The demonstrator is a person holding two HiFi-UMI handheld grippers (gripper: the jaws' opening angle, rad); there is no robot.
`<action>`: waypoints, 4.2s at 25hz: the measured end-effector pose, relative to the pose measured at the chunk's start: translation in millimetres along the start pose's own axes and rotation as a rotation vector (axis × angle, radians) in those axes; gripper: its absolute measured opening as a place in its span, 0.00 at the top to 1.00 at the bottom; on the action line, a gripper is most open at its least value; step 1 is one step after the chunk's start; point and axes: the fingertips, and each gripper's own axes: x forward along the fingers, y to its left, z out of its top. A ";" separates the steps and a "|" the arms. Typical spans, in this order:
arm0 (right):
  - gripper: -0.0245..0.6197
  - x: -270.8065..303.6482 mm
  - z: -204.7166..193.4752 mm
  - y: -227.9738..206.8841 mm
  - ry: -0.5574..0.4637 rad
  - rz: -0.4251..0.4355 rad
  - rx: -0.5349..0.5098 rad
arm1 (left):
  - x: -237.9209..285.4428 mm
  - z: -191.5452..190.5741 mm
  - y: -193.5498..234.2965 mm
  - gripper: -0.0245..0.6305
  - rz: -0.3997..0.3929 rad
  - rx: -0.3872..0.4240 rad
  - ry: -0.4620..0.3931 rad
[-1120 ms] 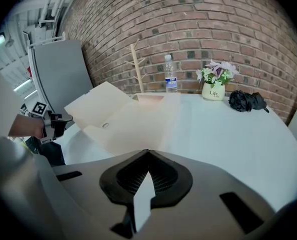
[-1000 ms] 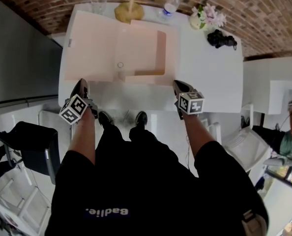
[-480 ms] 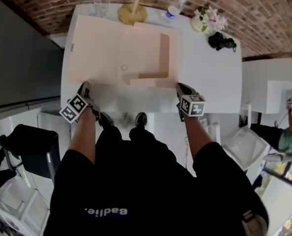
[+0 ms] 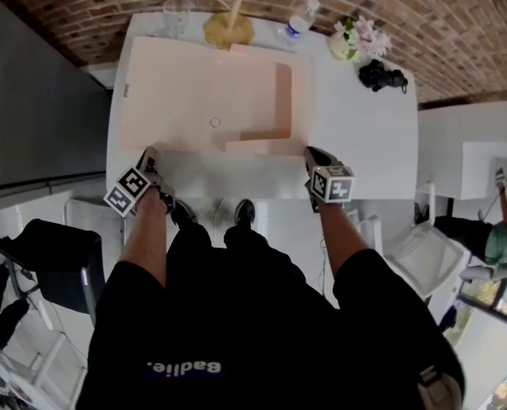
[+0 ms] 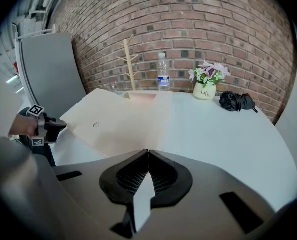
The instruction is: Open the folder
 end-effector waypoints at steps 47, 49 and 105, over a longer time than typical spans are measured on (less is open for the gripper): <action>0.92 -74.6 26.8 35.0 -0.164 0.164 -0.063 | -53.8 -53.3 -179.6 0.75 -0.463 0.266 0.168; 0.92 -80.3 23.9 41.0 -0.164 0.179 -0.086 | -61.1 -58.9 -191.4 0.75 -0.493 0.285 0.170; 0.92 -249.7 121.0 198.1 -0.563 0.522 -0.169 | -229.0 -103.5 -394.9 0.96 -0.933 0.929 0.049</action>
